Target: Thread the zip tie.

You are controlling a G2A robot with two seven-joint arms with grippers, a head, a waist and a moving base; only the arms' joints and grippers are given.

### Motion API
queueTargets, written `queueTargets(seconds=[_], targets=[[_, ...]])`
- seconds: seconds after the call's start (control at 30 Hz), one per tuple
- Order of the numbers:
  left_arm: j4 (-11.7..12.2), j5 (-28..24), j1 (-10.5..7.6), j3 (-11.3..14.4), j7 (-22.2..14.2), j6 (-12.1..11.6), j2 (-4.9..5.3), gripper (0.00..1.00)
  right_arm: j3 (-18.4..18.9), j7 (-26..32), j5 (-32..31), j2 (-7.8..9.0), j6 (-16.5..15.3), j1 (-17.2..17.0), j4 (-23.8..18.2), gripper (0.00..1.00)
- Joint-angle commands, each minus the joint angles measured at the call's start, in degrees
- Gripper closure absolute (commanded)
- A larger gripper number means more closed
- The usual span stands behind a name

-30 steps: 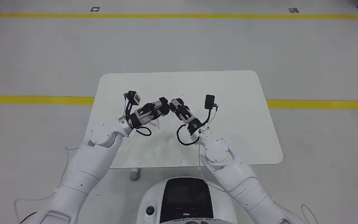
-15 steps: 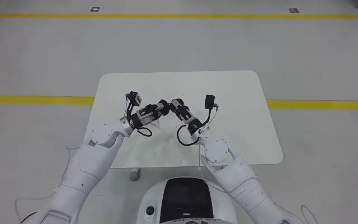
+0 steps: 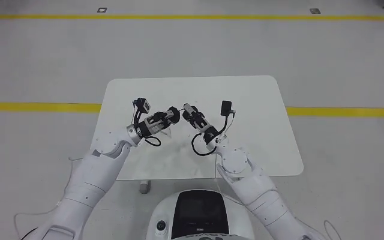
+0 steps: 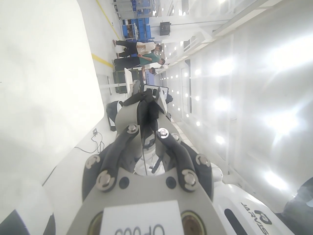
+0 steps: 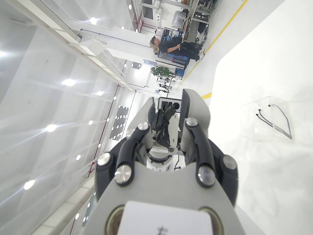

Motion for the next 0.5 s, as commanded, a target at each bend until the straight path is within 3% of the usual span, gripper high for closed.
queueTargets(seconds=[0.0, 0.07, 0.17, 0.47], targets=[[-0.2, 0.3, 0.04, -0.7, -1.7, -0.3, 0.28, 1.00, 1.2, 3.7, 1.7, 0.29, -0.3, 0.3, 0.1, 0.00], [-0.3, 1.0, -0.02, -1.3, -3.3, 0.6, 0.60, 1.00, 2.6, 8.3, 4.4, 0.64, -0.8, 0.7, 1.0, 0.00], [-1.6, -0.6, -0.59, -2.2, -5.0, 2.7, 0.83, 1.00, 2.6, 8.3, 4.4, 0.64, -0.8, 0.7, 1.0, 0.00], [-1.7, -0.3, -0.64, -2.0, -4.0, 2.9, 0.79, 1.00, 3.3, 8.5, 4.5, 0.78, -0.9, 0.4, 1.2, 0.00]])
